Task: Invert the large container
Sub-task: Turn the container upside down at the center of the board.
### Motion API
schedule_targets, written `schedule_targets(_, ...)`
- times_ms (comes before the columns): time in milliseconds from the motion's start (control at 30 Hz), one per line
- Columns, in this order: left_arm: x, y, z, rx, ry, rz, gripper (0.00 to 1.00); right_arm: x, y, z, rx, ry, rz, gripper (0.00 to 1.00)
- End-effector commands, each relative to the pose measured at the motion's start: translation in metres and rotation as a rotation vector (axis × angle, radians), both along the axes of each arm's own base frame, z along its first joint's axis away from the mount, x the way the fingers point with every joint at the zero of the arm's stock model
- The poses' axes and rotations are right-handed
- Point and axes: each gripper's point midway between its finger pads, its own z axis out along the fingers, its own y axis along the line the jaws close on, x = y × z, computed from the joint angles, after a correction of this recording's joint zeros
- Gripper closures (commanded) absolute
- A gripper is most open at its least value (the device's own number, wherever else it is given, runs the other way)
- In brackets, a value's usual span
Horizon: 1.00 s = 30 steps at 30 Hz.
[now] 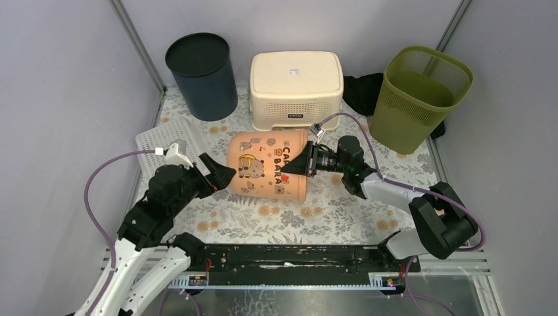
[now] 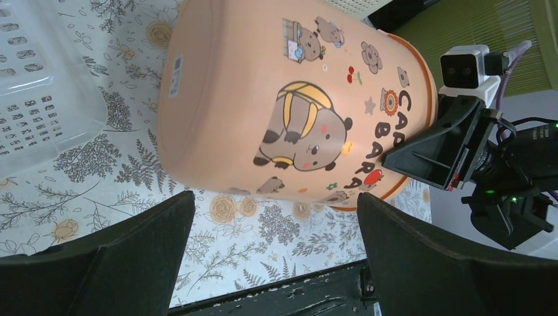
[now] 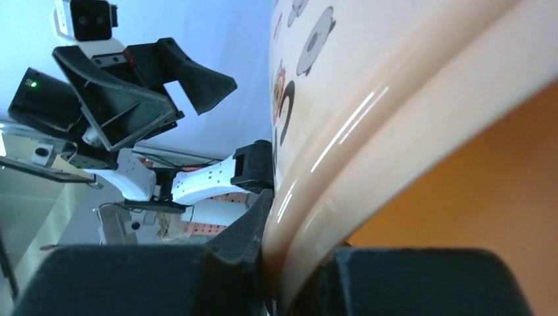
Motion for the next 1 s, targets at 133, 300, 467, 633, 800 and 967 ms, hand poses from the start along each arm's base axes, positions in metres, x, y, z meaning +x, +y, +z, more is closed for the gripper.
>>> schedule_targets(133,0.001,-0.004,0.028,-0.049,-0.075,-0.012,0.0,-0.017,0.002,0.015,0.081,0.039,0.075,0.99)
schedule_targets(300,-0.006,0.001,0.059,-0.064,-0.128,-0.011,0.0,-0.02,0.003,0.03,0.144,0.042,0.096,1.0)
schedule_targets(467,-0.014,0.006,0.086,-0.081,-0.179,-0.013,0.0,-0.022,0.003,0.044,0.22,0.062,0.119,1.0)
schedule_targets(633,-0.019,0.013,0.101,-0.075,-0.206,0.0,0.0,-0.022,0.003,0.051,0.259,0.066,0.126,1.0)
schedule_targets(800,-0.02,0.018,0.111,-0.057,-0.232,0.012,0.0,-0.021,0.004,0.058,0.305,0.076,0.136,1.0)
schedule_targets(967,-0.018,0.021,0.11,-0.025,-0.217,0.024,0.0,-0.017,0.005,0.069,0.402,0.103,0.159,1.0)
